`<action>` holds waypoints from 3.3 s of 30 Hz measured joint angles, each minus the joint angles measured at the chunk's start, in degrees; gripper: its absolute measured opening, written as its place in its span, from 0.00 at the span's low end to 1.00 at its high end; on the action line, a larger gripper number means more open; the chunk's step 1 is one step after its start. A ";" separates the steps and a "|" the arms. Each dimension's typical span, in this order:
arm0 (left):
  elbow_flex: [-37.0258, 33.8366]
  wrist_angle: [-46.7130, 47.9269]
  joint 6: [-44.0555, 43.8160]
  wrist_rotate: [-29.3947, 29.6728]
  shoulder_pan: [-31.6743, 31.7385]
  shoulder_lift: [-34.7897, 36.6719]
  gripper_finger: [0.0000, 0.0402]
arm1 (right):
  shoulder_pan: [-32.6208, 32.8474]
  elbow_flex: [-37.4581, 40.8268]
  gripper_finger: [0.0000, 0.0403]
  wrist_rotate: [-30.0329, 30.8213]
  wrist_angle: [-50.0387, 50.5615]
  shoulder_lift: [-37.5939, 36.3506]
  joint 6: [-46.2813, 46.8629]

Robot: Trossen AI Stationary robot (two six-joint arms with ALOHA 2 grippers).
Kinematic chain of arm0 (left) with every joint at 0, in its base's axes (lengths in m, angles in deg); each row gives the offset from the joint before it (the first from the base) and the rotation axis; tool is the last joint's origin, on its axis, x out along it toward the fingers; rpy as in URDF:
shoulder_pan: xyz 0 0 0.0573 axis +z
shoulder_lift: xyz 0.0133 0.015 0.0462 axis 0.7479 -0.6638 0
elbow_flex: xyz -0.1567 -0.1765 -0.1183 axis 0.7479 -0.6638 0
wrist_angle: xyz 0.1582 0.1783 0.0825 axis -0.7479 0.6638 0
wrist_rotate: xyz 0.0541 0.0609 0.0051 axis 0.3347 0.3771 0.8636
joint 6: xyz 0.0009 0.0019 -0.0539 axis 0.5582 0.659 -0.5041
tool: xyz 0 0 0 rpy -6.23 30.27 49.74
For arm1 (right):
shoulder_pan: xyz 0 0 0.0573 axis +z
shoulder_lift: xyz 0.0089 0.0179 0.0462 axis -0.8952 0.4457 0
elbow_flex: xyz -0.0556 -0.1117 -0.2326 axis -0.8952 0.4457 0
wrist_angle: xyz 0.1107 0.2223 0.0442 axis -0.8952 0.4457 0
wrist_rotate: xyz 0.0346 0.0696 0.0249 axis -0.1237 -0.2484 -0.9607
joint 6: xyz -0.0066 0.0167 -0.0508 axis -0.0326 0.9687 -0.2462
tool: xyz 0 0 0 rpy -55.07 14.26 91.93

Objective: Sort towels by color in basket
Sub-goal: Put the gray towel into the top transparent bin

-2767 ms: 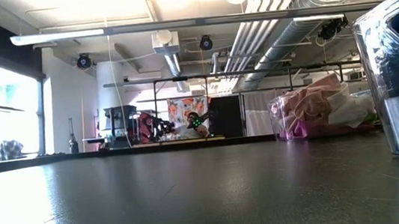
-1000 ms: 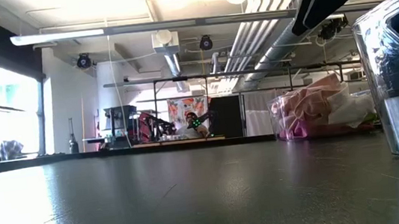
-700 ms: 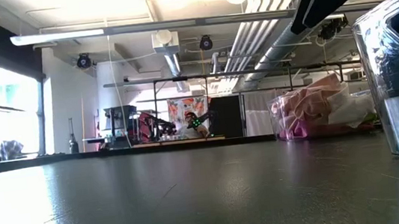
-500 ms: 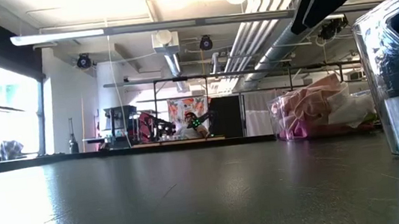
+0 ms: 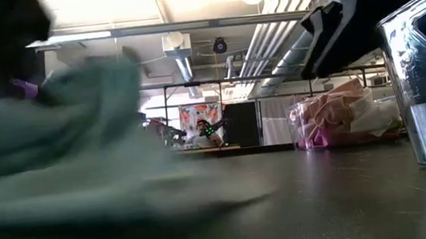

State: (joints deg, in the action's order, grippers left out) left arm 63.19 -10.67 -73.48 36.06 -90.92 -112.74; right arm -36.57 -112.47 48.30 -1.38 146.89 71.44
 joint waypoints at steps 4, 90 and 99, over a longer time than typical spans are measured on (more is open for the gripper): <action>0.94 -8.25 18.39 7.37 6.26 -0.24 0.01 | -1.73 3.78 0.32 0.84 -13.28 0.00 -5.39; 1.43 -31.67 42.54 7.90 11.41 -13.95 0.47 | -71.98 5.81 0.14 2.24 8.49 -13.90 -13.28; 1.43 -36.49 42.89 7.27 11.43 -13.95 0.47 | -75.35 -5.89 0.40 -8.22 25.73 -10.73 -11.07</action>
State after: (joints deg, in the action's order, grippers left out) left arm 64.62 -47.16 -30.59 43.32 -79.49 -126.69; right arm -111.91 -118.36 40.08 24.36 136.16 60.36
